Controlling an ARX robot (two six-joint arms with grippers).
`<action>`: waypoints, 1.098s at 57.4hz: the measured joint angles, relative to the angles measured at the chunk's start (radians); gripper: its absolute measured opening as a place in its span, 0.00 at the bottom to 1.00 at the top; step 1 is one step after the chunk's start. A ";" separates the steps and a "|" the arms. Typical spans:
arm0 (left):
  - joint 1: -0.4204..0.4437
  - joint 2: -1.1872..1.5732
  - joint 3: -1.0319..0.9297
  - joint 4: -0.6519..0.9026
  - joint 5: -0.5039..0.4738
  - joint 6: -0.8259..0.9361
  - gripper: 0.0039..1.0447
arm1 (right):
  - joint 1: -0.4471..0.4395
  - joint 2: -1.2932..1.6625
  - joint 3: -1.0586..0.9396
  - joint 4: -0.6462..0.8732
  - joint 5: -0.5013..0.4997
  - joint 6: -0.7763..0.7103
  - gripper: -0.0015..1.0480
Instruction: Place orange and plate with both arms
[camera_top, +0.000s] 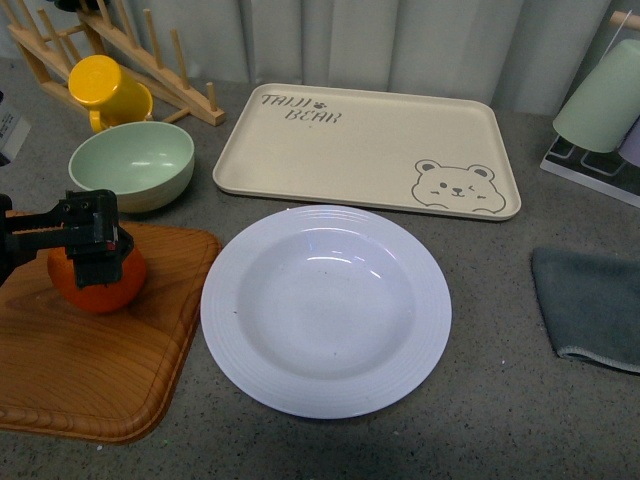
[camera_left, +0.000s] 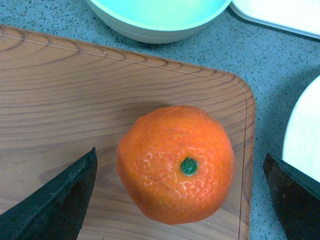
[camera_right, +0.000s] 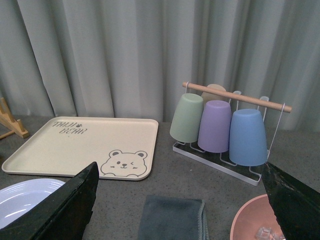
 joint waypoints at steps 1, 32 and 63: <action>0.000 0.005 0.003 0.000 0.002 0.002 0.94 | 0.000 0.000 0.000 0.000 0.000 0.000 0.91; 0.002 0.053 0.021 0.002 0.017 0.006 0.68 | 0.000 0.000 0.000 0.000 0.000 0.000 0.91; -0.136 0.003 0.070 -0.014 -0.014 -0.012 0.62 | 0.000 0.000 0.000 0.000 0.000 0.000 0.91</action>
